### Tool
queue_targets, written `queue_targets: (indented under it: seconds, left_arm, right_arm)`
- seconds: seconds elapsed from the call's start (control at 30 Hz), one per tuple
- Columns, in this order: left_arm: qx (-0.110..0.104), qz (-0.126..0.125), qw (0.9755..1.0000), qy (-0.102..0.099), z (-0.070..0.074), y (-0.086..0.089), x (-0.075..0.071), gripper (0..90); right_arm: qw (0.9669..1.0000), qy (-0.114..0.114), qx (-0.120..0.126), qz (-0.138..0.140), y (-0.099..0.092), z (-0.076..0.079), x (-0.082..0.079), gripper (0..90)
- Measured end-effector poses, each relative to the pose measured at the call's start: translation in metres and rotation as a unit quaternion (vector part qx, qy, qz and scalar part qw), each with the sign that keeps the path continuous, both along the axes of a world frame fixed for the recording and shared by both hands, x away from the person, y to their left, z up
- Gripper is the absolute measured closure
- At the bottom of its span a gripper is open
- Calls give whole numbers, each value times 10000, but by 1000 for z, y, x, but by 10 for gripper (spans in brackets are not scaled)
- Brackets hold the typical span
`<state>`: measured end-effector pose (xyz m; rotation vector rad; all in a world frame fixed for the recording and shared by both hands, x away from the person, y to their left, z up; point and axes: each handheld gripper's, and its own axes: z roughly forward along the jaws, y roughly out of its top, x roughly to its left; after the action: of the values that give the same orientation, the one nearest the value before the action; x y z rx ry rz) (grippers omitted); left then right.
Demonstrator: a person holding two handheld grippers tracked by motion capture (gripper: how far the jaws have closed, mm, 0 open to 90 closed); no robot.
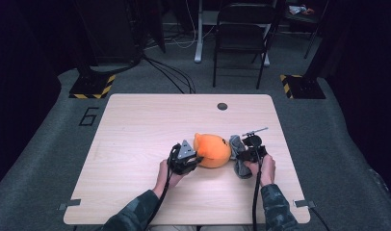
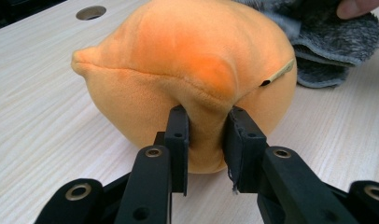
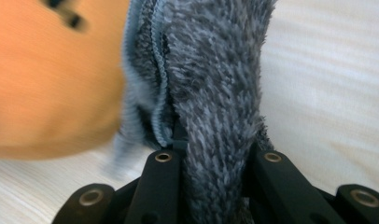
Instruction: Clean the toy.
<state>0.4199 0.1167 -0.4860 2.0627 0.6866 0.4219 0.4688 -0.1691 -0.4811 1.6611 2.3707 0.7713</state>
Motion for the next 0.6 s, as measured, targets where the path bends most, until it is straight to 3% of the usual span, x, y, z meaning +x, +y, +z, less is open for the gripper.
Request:
queue_targets:
  seconds: [0.07, 0.23, 0.33, 0.4, 0.5, 0.6]
  left_arm:
    - [-6, 22, 10000, -3, 0, 1, 1, 720]
    - [-1, 22, 10000, 2, 0, 1, 0, 716]
    - [5, 29, 10000, -6, 0, 1, 1, 714]
    - [-1, 36, 10000, -1, 0, 1, 0, 712]
    - [-4, 34, 10000, -1, 0, 1, 0, 708]
    - [-17, 30, 10000, -16, -1, 1, 0, 687]
  right_arm:
    - [10000, -26, -65, 0, -1, 2, 0, 776]
    - [9988, -459, -44, 135, 5, 32, -6, 775]
    - [9957, -857, 60, 350, 17, 60, -15, 775]
    - [9939, -984, 145, 480, 24, 69, -19, 774]
    - [9918, -1013, 202, 757, 40, 78, -26, 774]
    - [9913, -900, 40, 960, 55, 72, -27, 775]
